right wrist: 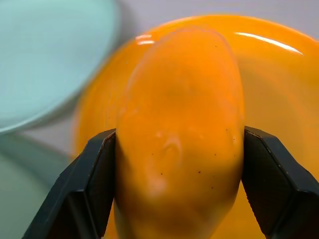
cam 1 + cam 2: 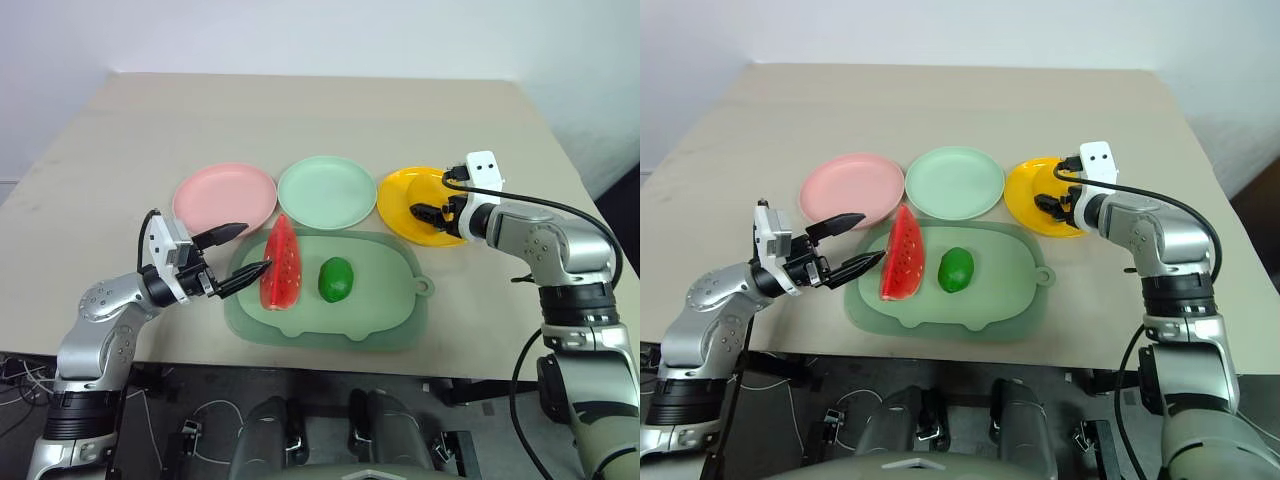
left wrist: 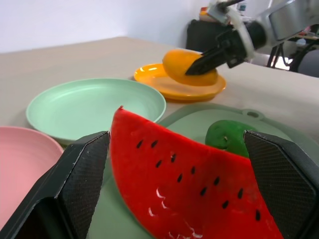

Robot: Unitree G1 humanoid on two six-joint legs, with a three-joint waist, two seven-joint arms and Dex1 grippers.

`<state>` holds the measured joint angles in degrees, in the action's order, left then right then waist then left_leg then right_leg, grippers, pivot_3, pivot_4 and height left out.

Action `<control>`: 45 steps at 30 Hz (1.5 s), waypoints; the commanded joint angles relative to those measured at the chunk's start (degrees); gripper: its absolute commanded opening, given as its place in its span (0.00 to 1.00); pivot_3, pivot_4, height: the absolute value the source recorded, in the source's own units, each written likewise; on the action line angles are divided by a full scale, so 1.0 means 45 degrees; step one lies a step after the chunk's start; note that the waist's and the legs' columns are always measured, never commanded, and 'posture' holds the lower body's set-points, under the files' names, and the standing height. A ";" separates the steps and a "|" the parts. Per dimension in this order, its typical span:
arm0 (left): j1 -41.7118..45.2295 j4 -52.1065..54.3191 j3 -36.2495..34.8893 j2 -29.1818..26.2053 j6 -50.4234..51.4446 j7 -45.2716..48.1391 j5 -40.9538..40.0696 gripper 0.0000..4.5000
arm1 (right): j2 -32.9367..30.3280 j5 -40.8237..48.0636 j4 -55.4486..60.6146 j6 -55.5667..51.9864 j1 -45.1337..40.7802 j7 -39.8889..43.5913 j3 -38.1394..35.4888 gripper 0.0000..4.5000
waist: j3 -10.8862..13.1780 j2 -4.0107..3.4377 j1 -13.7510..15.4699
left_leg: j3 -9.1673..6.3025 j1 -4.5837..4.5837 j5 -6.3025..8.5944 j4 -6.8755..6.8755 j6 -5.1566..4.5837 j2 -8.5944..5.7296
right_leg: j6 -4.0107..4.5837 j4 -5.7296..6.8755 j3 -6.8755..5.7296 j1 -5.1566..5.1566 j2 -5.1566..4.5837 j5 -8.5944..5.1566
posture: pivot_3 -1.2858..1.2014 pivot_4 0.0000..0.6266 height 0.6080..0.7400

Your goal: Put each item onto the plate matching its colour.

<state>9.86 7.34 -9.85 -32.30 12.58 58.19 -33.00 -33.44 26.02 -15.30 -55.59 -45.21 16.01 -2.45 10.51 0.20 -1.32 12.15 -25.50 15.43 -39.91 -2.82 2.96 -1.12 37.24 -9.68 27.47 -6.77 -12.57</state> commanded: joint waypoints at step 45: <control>0.0198 -0.0656 -0.0075 -0.0043 -0.0741 0.0393 0.0194 1.00 | 0.3645 0.3835 0.9580 -0.6070 0.3831 0.1028 -0.0501 1.00 | 0.0001 -0.0005 0.0065 | -0.0008 0.0007 -0.0002 0.0047 0.0013 0.0001 | 0.0012 -0.0035 0.0000 0.0007 -0.0004 -0.0002 | 0.52 0.24 0.67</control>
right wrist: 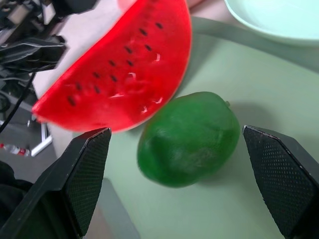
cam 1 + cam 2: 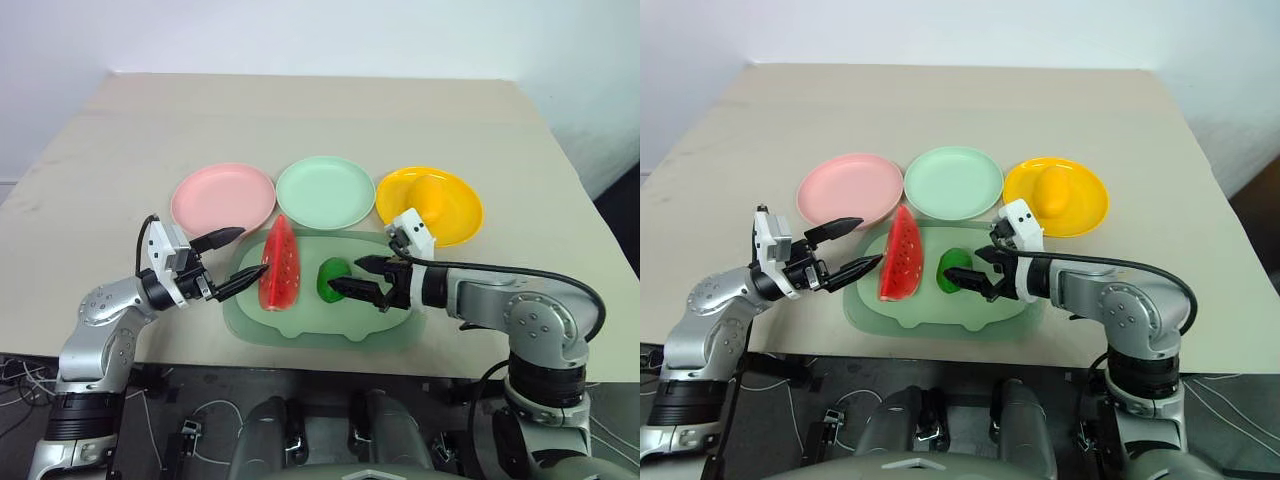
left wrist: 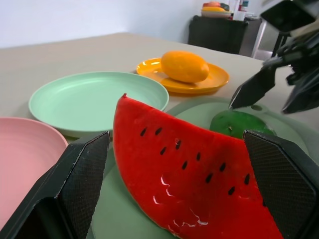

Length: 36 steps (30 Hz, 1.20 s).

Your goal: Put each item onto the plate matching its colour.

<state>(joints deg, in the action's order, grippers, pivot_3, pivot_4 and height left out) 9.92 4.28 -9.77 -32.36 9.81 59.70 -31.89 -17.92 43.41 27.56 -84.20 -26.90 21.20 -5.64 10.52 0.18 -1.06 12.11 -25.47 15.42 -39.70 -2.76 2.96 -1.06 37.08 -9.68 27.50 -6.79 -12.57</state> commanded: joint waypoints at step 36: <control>-0.0516 0.1313 -0.0876 -0.0328 0.0390 -0.0894 -0.0313 1.00 | -0.0485 -0.2776 -0.5576 0.5411 -0.5077 0.1229 0.1388 0.71 | 0.0003 -0.0005 -0.0046 | 0.0005 0.0001 -0.0007 0.0013 0.0011 0.0001 | 0.0000 0.0004 0.0000 0.0016 0.0004 0.0001 | 0.52 0.24 0.67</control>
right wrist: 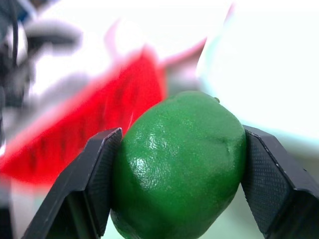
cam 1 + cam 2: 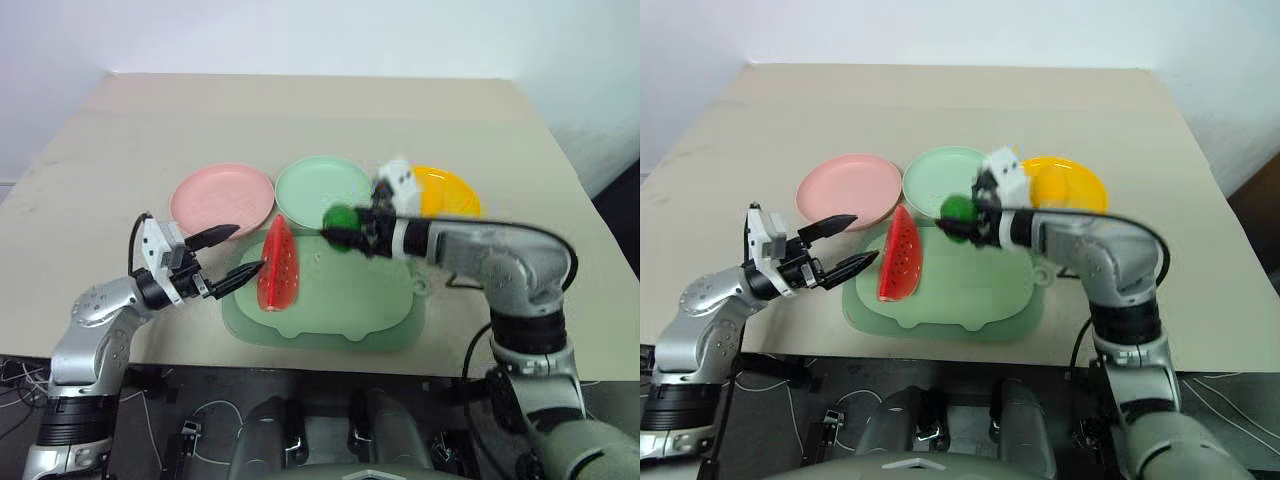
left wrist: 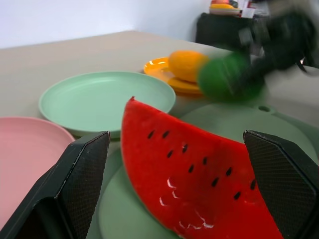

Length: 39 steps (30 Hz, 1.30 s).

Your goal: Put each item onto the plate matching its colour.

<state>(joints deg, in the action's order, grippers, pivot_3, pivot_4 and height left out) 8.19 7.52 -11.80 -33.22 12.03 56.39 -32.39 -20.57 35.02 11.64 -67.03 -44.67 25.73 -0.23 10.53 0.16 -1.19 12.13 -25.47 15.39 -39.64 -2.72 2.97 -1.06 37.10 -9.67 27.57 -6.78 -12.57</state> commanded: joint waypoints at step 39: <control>-0.0179 0.1772 -0.0377 -0.0523 0.0822 -0.0803 -0.0670 1.00 | 0.0620 -0.1776 -0.1223 0.3421 0.0148 0.3033 -0.0568 0.99 | -0.0002 0.0001 -0.0254 | 0.0009 0.0014 -0.0026 0.0022 0.0037 -0.0002 | -0.0016 0.0065 0.0004 0.0013 -0.0006 0.0004 | 0.52 0.24 0.67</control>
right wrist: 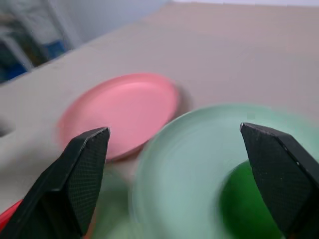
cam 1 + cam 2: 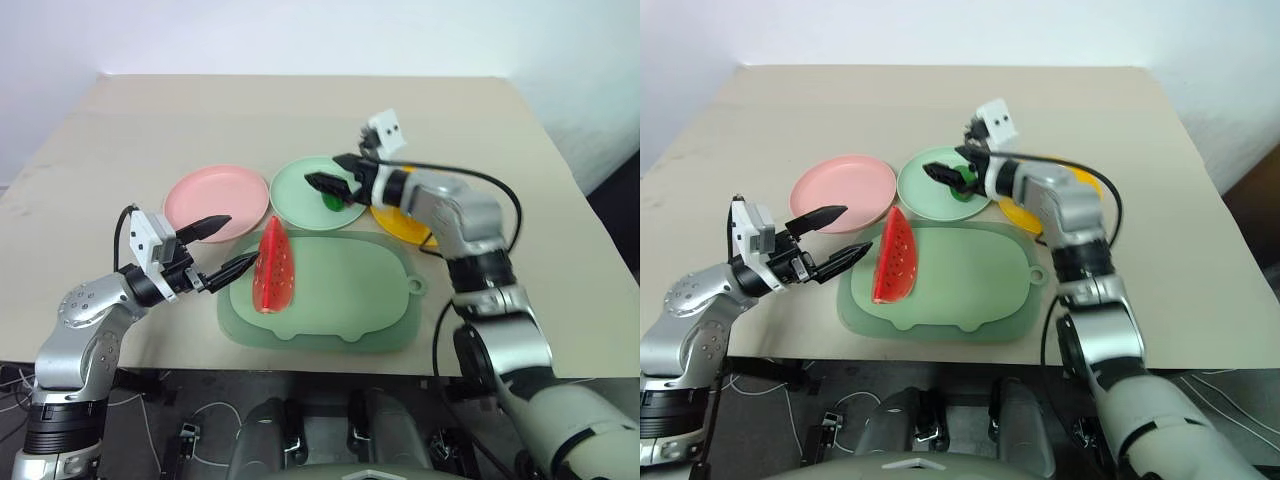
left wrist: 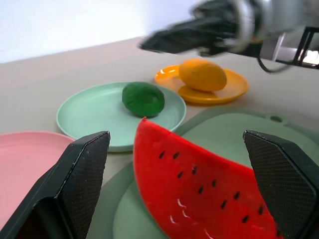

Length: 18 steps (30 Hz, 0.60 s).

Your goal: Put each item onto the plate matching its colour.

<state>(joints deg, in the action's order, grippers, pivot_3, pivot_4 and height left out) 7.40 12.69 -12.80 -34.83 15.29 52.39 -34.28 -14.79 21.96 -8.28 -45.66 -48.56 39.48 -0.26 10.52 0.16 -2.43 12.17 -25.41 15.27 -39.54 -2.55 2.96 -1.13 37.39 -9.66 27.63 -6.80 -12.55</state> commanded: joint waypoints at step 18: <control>-0.1793 0.3017 -0.0965 -0.0166 0.1206 -0.1272 -0.1142 1.00 | -0.3828 0.4406 0.8413 -0.0310 0.6306 0.2118 -0.1998 0.99 | -0.0001 0.0006 0.0082 | -0.0021 0.0028 0.0000 0.0023 0.0004 -0.0004 | 0.0010 -0.0067 -0.0005 -0.0042 0.0004 -0.0006 | 0.52 0.24 0.67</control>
<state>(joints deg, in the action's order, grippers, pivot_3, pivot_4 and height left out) -0.46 22.67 -14.95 -35.60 19.83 48.71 -37.43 -31.04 40.00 27.77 -47.65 -20.29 47.32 -9.36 10.52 0.19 -2.06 12.06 -25.28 15.28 -39.43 -2.54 2.94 -1.09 37.08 -9.68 27.43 -6.78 -12.58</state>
